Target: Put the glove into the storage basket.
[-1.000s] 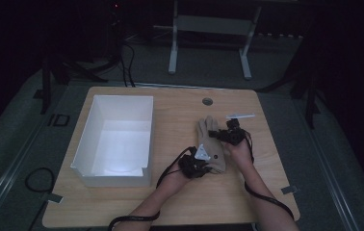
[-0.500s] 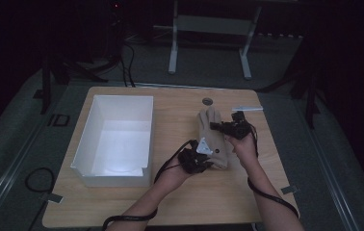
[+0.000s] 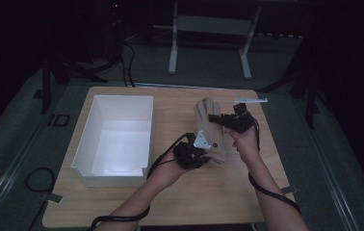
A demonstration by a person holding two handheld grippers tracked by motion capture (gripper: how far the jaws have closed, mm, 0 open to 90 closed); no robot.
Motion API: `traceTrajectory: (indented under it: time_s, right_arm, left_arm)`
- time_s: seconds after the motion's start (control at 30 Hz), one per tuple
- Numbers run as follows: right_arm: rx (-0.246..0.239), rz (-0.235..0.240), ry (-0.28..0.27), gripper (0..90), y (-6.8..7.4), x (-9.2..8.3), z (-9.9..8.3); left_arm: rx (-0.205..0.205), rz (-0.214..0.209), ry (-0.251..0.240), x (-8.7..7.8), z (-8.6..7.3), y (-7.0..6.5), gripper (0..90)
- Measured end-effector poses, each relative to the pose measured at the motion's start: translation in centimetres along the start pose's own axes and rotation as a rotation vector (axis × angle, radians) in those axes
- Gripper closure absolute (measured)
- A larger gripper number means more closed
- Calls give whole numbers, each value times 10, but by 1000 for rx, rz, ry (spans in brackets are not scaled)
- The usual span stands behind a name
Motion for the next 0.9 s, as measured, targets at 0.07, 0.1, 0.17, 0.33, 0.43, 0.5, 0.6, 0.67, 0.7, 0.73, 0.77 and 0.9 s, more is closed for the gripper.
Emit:
traceTrajectory:
  time_s: [0.07,0.1,0.17,0.33,0.43,0.5,0.6,0.67,0.7,0.73,0.77,0.9]
  right_arm:
    - [-9,1,-6,721,4,-1,5]
    - [-12,6,-9,722,7,-1,8]
    - [-15,10,-12,722,10,-1,11]
    - [-42,27,-27,723,30,0,30]
    - [-57,38,-30,723,40,4,39]
    - [-68,44,-31,723,46,7,45]
    - [-83,52,-28,723,55,14,50]
    - [-91,61,-24,723,61,19,53]
    - [-92,64,-22,723,63,22,54]
    - [-94,66,-22,723,65,25,55]
    - [-96,69,-21,723,67,27,56]
    - [-98,90,-16,723,76,41,57]
  left_arm:
    - [0,-1,-1,-6,2,3,814]
    - [2,2,-1,-9,4,4,814]
    - [8,8,0,-12,4,5,814]
    - [15,32,-7,-33,9,16,814]
    - [16,40,-9,-42,8,21,814]
    - [22,51,-8,-48,7,26,814]
    - [22,60,-4,-57,3,31,814]
    - [18,66,0,-61,-1,35,814]
    - [19,71,3,-64,-3,37,814]
    - [18,74,5,-66,-4,38,814]
    - [18,74,5,-66,-4,38,813]
    - [17,83,13,-77,-14,45,813]
Point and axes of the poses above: each handheld gripper's, and its own axes: x roughly forward along the jaws, z roughly out of its top, y roughly to its left, the point moved 10 cm from there along x, roughly forward along the jaws, and after that the axes turned 15 degrees about z, right-handed, at the moved point
